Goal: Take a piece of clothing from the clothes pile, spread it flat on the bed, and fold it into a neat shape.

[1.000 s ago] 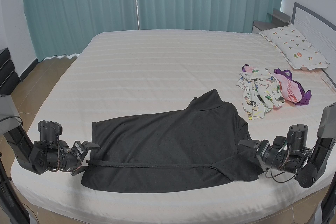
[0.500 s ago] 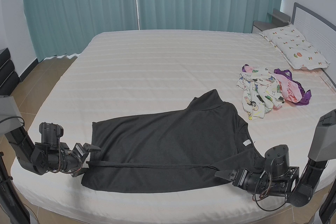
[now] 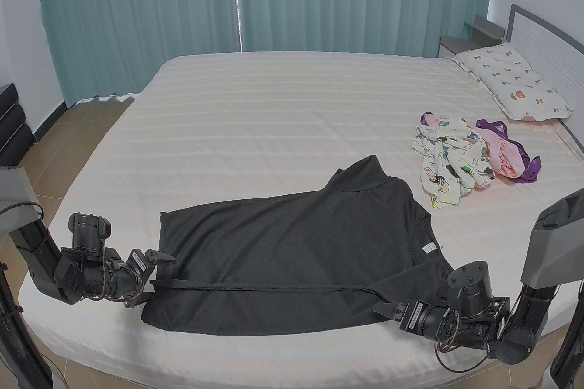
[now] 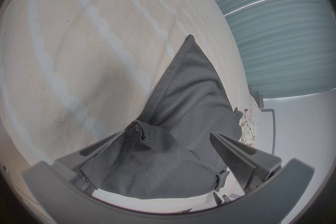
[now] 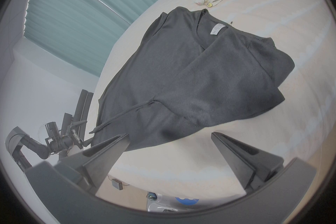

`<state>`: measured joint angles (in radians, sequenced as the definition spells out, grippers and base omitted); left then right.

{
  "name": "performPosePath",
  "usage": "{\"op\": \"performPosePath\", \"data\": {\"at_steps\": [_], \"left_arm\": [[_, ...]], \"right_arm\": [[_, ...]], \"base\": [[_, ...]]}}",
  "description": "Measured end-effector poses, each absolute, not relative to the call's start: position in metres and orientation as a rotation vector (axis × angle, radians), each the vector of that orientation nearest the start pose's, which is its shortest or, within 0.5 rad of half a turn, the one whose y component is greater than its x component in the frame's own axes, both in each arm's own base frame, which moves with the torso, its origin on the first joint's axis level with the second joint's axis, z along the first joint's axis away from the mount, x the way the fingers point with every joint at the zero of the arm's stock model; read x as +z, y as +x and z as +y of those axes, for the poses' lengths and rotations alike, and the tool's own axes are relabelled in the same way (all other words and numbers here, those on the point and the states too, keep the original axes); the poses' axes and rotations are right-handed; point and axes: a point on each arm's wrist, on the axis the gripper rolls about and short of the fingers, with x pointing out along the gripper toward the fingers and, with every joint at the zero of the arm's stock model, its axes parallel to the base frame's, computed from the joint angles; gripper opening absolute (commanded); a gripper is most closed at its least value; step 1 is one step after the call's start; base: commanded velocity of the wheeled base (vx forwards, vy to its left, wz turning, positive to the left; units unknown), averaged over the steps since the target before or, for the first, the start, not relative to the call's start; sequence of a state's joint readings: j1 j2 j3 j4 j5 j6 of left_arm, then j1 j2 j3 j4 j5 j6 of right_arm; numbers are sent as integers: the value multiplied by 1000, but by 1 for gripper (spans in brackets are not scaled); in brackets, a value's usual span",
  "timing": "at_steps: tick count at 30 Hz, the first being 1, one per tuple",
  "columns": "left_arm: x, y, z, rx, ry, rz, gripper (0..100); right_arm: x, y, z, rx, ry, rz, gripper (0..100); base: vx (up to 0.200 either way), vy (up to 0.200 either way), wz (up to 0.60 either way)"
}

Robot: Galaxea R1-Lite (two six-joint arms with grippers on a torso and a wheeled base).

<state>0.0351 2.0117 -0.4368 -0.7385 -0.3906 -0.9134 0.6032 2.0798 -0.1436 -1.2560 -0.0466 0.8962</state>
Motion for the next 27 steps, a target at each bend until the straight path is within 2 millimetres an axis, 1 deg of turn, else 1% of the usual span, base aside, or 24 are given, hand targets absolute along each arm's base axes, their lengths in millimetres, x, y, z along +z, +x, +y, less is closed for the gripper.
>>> {"op": "performPosePath", "data": {"at_steps": [6, 14, 21, 27], "left_arm": [[22, 271, 1, 64, -1027, 927, 100], [22, 271, 1, 64, -1029, 926, 100], [22, 271, 1, 65, -1029, 926, 100], [22, 271, 1, 65, -1030, 925, 100]], "right_arm": [[7, 198, 134, 170, 618, 793, 100], [19, 206, 137, 188, 634, 611, 100], [19, 206, 139, 212, 650, 568, 100], [18, 204, 140, 220, 662, 574, 100]], "base": [[0, 0, 0], [0, 0, 0], [0, 0, 0], [0, 0, 0]]}}
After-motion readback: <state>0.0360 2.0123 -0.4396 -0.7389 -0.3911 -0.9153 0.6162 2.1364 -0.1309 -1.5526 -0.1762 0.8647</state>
